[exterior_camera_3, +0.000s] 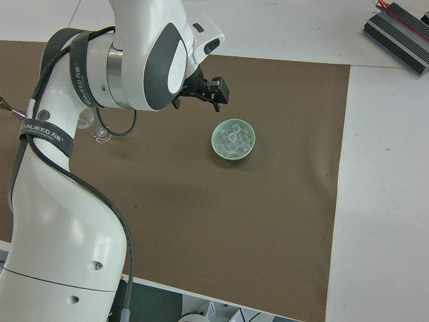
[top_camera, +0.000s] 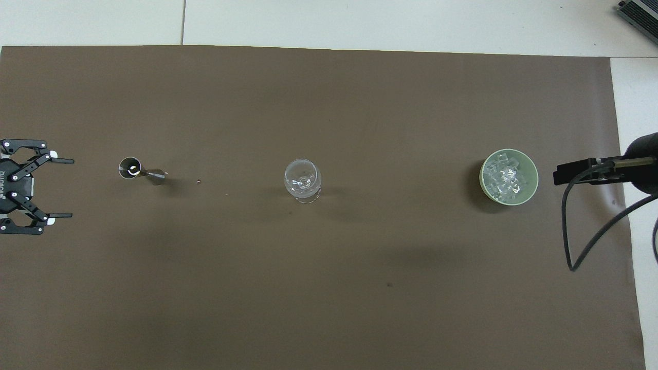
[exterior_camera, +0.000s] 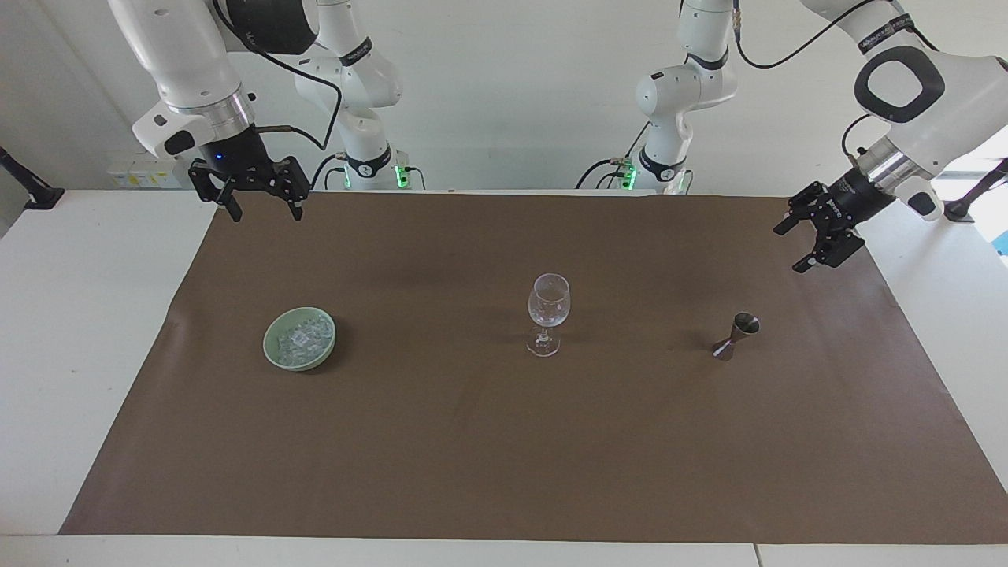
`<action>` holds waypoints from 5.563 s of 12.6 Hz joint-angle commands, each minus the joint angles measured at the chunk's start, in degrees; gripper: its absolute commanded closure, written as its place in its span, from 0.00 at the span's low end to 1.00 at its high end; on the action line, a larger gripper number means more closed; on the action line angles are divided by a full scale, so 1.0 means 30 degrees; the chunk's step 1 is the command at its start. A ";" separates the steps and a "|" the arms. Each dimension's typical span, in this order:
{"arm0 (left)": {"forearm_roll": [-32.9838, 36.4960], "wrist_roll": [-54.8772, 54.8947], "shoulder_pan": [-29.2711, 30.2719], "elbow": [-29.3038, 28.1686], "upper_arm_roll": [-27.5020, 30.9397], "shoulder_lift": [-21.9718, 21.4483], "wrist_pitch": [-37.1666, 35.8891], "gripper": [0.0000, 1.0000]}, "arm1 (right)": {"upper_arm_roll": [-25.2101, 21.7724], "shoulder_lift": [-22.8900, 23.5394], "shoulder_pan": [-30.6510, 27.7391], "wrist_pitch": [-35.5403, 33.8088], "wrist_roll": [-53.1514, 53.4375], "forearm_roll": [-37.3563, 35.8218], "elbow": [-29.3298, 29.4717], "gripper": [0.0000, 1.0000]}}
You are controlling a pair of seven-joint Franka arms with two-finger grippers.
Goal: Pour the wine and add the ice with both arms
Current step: 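Open the left gripper and move it toward the silver jigger, then grasp the silver jigger with the left gripper and lift it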
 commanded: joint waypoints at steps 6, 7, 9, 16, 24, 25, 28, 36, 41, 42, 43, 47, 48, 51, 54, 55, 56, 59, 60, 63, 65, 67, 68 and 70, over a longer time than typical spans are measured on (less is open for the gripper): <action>-0.4777 -0.1137 0.1667 -0.3909 -0.0138 -0.0438 0.3267 0.00 | 0.0000 -0.0425 -0.0126 -0.0073 -0.0537 0.0295 -0.0434 0.00; -0.5479 -0.1137 0.2016 -0.4435 -0.0138 -0.0438 0.3705 0.00 | 0.0000 -0.0425 -0.0126 -0.0102 -0.0537 0.0295 -0.0434 0.00; -0.7119 -0.1108 0.2166 -0.5665 -0.0138 -0.0438 0.4933 0.00 | 0.0000 -0.0425 -0.0126 -0.0073 -0.0537 0.0295 -0.0434 0.00; -1.2010 0.0523 0.2020 -0.7427 -0.0167 0.0379 0.6318 0.00 | 0.0000 -0.0425 -0.0126 -0.0073 -0.0537 0.0295 -0.0434 0.00; -1.7230 0.6178 0.1932 -0.7722 -0.0167 0.3192 0.6171 0.00 | 0.0000 -0.0425 -0.0126 -0.0102 -0.0537 0.0295 -0.0434 0.00; -1.7989 0.6651 0.1787 -0.7722 -0.0167 0.3514 0.6258 0.00 | 0.0000 -0.0425 -0.0126 -0.0073 -0.0537 0.0295 -0.0434 0.00; -2.0421 0.7619 0.0880 -0.7693 -0.0167 0.4071 0.6959 0.00 | 0.0000 -0.0425 -0.0126 -0.0073 -0.0537 0.0295 -0.0434 0.00; -2.4320 0.8324 -0.0704 -0.7575 -0.0167 0.4952 0.8425 0.00 | 0.0000 -0.0425 -0.0126 -0.0073 -0.0537 0.0295 -0.0434 0.00; -2.5842 0.9146 -0.0675 -0.7487 -0.0167 0.5246 0.8631 0.00 | 0.0000 -0.0425 -0.0126 -0.0102 -0.0537 0.0295 -0.0434 0.00; -2.6283 0.9233 -0.0675 -0.7487 -0.0167 0.5246 0.8602 0.00 | 0.0000 -0.0425 -0.0126 -0.0102 -0.0537 0.0295 -0.0434 0.00; -2.6403 0.9234 -0.0675 -0.7487 -0.0167 0.5246 0.8544 0.01 | 0.0000 -0.0425 -0.0126 -0.0073 -0.0537 0.0295 -0.0434 0.00; -2.7574 1.0256 -0.0966 -0.7458 -0.0196 0.5217 0.8544 0.11 | 0.0000 -0.0425 -0.0126 -0.0073 -0.0537 0.0295 -0.0434 0.00; -2.7634 1.0317 -0.0968 -0.7458 -0.0196 0.5217 0.8573 0.16 | 0.0000 -0.0425 -0.0126 -0.0073 -0.0537 0.0295 -0.0434 0.00; -2.7635 1.0347 -0.0939 -0.7458 -0.0196 0.5246 0.8573 0.25 | 0.0000 -0.0425 -0.0126 -0.0073 -0.0537 0.0295 -0.0434 0.00; -2.7635 1.0347 -0.0823 -0.7458 -0.0196 0.5217 0.8544 0.34 | 0.0000 -0.0425 -0.0126 -0.0073 -0.0536 0.0295 -0.0434 0.00; -2.7635 1.0347 -0.0793 -0.7458 -0.0196 0.5246 0.8573 0.35 | 0.0000 -0.0425 -0.0126 -0.0073 -0.0537 0.0295 -0.0434 0.00; -2.7635 1.0347 -0.0735 -0.7487 -0.0167 0.5217 0.8544 0.35 | 0.0000 -0.0425 -0.0126 -0.0073 -0.0537 0.0295 -0.0434 0.00; -2.7635 1.0347 -0.0675 -0.7458 -0.0167 0.5217 0.8515 0.44 | 0.0000 -0.0425 -0.0126 -0.0073 -0.0537 0.0295 -0.0434 0.00; -2.7635 1.0376 -0.0646 -0.7458 -0.0167 0.5217 0.8485 0.45 | 0.0000 -0.0425 -0.0126 -0.0073 -0.0537 0.0295 -0.0434 0.00; -2.7635 1.0376 -0.0646 -0.7458 -0.0167 0.5217 0.8514 0.58 | 0.0000 -0.0425 -0.0126 -0.0073 -0.0537 0.0295 -0.0434 0.00; -2.7635 1.0376 -0.0646 -0.7458 -0.0167 0.5217 0.8543 0.64 | 0.0000 -0.0425 -0.0126 -0.0073 -0.0537 0.0295 -0.0434 0.00; -2.7635 1.0376 -0.0675 -0.7458 -0.0196 0.5246 0.8631 0.82 | 0.0000 -0.0425 -0.0126 -0.0073 -0.0537 0.0295 -0.0434 0.00; -2.7635 1.0376 -0.0646 -0.7458 -0.0196 0.5217 0.8631 0.89 | 0.0000 -0.0425 -0.0126 -0.0073 -0.0537 0.0295 -0.0434 0.00; -2.7664 1.0376 -0.0704 -0.7312 -0.0196 0.5275 0.8835 1.00 | 0.0000 -0.0425 -0.0126 -0.0073 -0.0537 0.0295 -0.0434 0.00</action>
